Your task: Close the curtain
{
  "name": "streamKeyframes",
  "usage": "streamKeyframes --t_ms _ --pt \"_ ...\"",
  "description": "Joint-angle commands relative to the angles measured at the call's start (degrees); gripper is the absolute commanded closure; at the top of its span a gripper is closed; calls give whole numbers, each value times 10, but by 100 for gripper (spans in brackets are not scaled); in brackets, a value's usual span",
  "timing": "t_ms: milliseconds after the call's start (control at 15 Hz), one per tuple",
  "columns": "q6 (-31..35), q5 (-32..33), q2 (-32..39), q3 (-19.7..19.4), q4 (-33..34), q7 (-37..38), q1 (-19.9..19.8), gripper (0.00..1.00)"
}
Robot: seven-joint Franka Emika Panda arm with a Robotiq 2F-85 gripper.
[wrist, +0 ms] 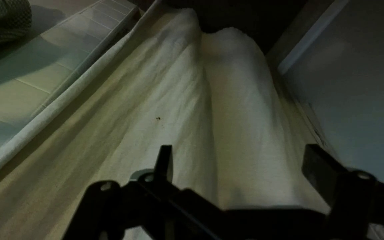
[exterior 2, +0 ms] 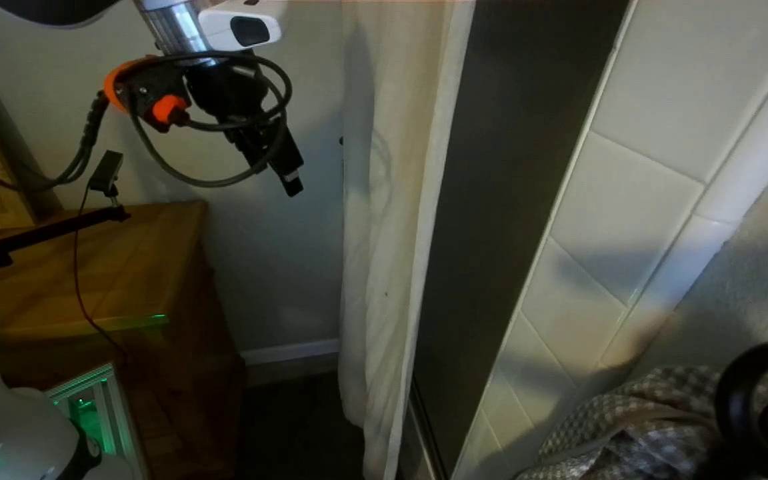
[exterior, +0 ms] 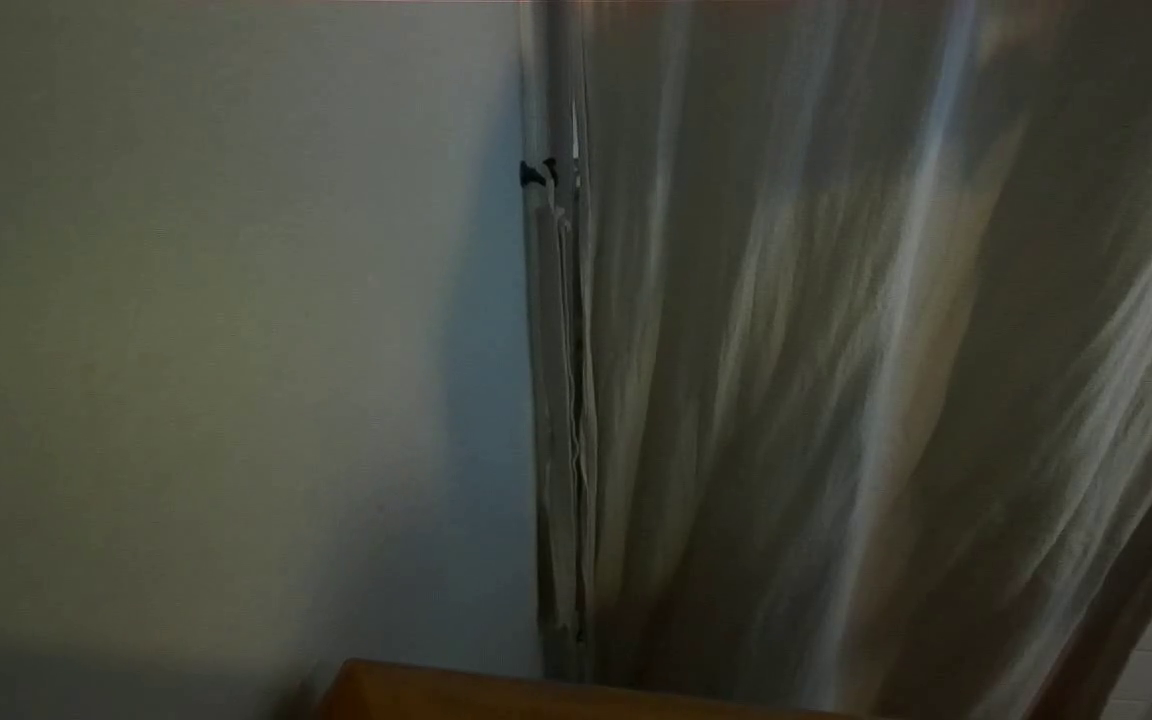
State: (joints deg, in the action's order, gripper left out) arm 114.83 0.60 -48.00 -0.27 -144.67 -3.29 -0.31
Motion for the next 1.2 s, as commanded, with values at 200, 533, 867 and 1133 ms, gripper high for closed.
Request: streamKeyframes --t_ms 200,533,867,1133 --pt "8 29 -67 -29 -47 -62 4 0" --pt "14 32 -78 -30 -58 -66 5 0" --pt "15 32 -78 -30 -58 -67 5 0" --pt "27 14 -102 -67 -70 -93 13 0"
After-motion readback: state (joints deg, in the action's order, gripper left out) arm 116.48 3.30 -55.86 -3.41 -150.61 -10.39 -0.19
